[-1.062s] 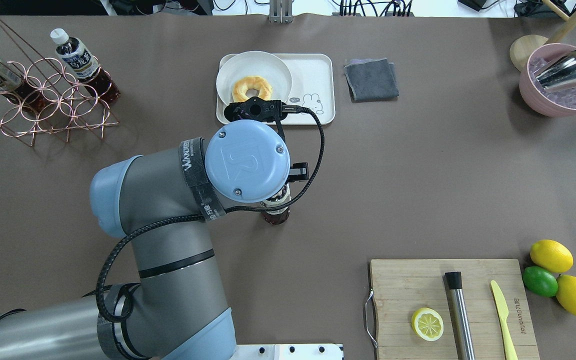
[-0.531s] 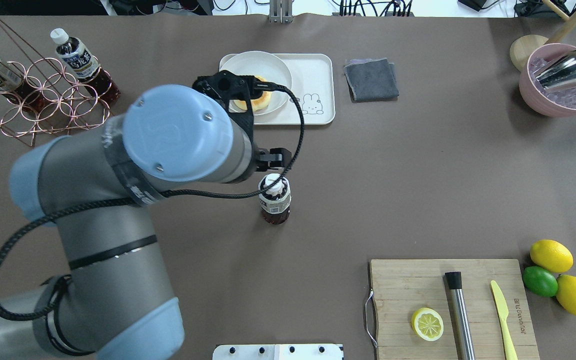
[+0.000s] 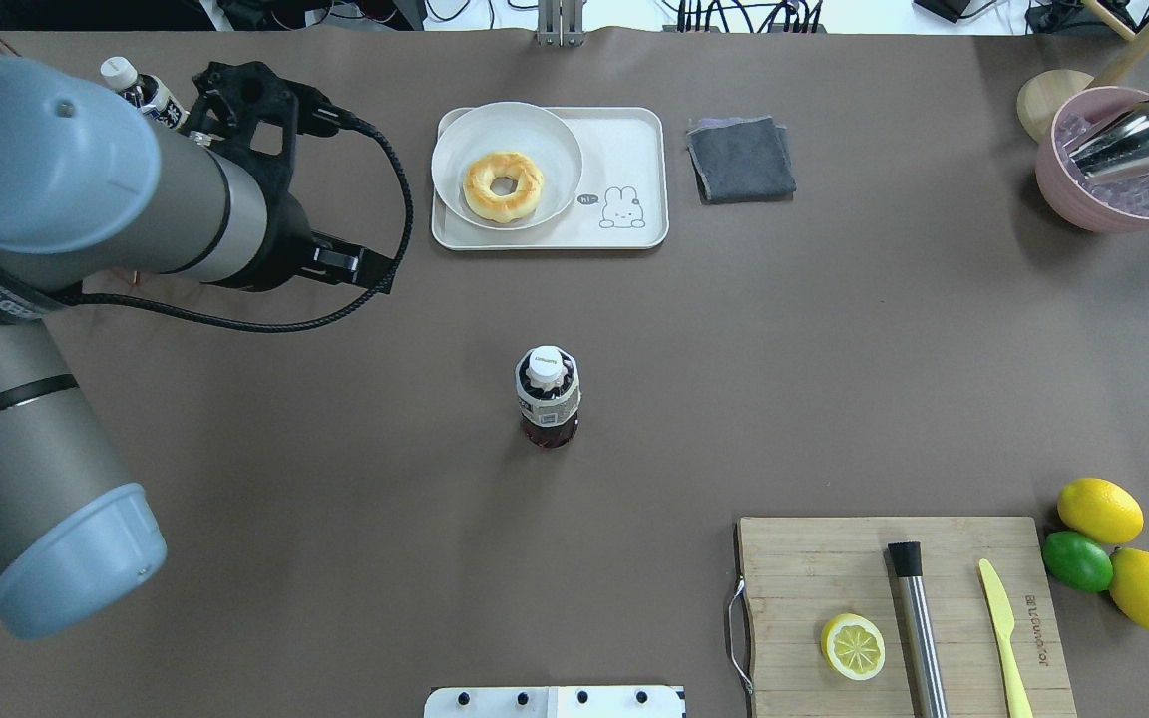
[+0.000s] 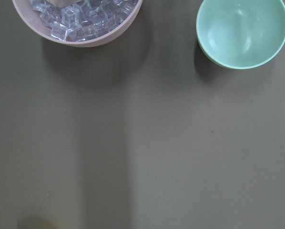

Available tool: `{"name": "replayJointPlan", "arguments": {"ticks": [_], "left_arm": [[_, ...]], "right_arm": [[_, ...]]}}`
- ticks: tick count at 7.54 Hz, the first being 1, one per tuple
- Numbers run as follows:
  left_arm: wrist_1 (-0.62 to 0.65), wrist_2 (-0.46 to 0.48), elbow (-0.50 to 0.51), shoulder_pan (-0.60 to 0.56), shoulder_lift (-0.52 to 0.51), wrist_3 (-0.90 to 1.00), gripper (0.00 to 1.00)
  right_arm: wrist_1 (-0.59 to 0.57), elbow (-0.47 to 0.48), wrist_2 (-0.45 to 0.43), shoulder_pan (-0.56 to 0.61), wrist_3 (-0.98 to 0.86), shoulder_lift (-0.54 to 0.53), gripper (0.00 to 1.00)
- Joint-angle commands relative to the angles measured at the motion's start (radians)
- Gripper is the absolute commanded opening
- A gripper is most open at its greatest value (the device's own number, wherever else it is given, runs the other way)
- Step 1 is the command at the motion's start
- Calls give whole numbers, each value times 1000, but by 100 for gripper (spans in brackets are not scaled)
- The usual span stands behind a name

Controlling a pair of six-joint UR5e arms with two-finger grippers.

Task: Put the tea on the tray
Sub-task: 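Set the bottle down, open the left gripper and withdraw it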

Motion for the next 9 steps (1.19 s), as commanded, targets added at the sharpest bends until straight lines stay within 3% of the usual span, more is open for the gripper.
{"name": "replayJointPlan", "arguments": {"ticks": [1, 3, 5, 6, 7, 9], "left_arm": [[-286, -26, 23, -100, 179, 44, 98], [-437, -26, 138, -134, 187, 44, 98], [-445, -29, 154, -159, 198, 42, 98], [-445, -88, 149, -200, 245, 47, 98], [-441, -267, 152, -272, 314, 50, 98], [-463, -424, 129, -408, 421, 52, 98]], "right_arm": [[3, 2, 3, -14, 54, 24, 100], [1, 1, 7, -41, 80, 50, 100], [0, -2, 7, -53, 82, 81, 100], [1, 2, 14, -60, 115, 82, 100], [1, 18, 23, -80, 159, 87, 100], [3, 44, 25, -111, 157, 86, 100]]}}
